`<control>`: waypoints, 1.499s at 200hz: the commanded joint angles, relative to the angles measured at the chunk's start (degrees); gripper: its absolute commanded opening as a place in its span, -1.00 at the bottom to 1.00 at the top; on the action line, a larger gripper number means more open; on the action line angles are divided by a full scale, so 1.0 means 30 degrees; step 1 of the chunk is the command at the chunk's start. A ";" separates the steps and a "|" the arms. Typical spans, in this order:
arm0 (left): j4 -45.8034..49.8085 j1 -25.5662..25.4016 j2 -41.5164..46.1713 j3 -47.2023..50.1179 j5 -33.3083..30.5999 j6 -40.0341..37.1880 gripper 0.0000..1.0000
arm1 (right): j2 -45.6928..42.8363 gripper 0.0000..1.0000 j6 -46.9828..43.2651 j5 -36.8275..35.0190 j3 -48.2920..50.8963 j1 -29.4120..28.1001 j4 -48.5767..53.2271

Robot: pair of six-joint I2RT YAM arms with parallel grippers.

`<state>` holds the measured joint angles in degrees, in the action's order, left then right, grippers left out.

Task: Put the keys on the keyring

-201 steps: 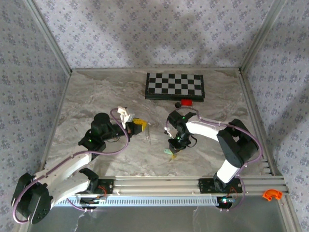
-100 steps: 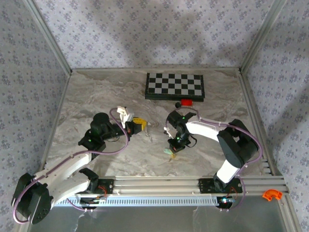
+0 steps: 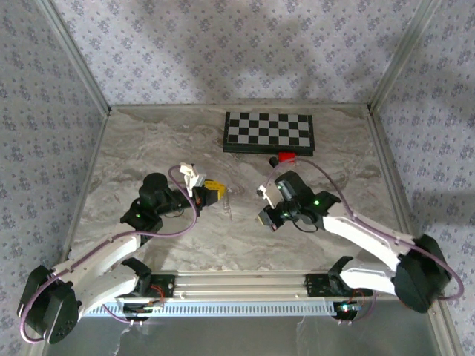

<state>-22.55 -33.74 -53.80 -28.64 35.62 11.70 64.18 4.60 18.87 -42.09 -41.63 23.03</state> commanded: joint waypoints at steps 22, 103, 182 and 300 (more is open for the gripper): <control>-0.0550 0.0087 0.0129 -0.0525 0.0839 0.0058 -1.00 | -0.1762 -1.00 -0.1103 0.1346 0.0156 -0.0010 -0.4352; -0.0106 0.0028 0.1030 -0.1202 0.1578 0.0599 -1.00 | -0.2285 -1.00 -0.3766 0.5537 -0.2825 -0.0324 -0.4093; 0.1197 -0.1455 0.2833 -0.1499 0.1628 0.0508 -1.00 | -0.3141 -1.00 -0.5397 0.5999 -0.4423 -0.1018 -0.0930; 0.1975 -0.2941 0.4251 -0.1177 0.1326 -0.0092 -1.00 | 0.0101 -1.00 -0.9039 -0.0390 -1.0763 -0.4810 0.7535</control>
<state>-15.99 -42.15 -41.98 -30.98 39.20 12.49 62.08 -19.05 24.29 -69.47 -54.11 37.06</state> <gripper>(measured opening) 0.052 0.062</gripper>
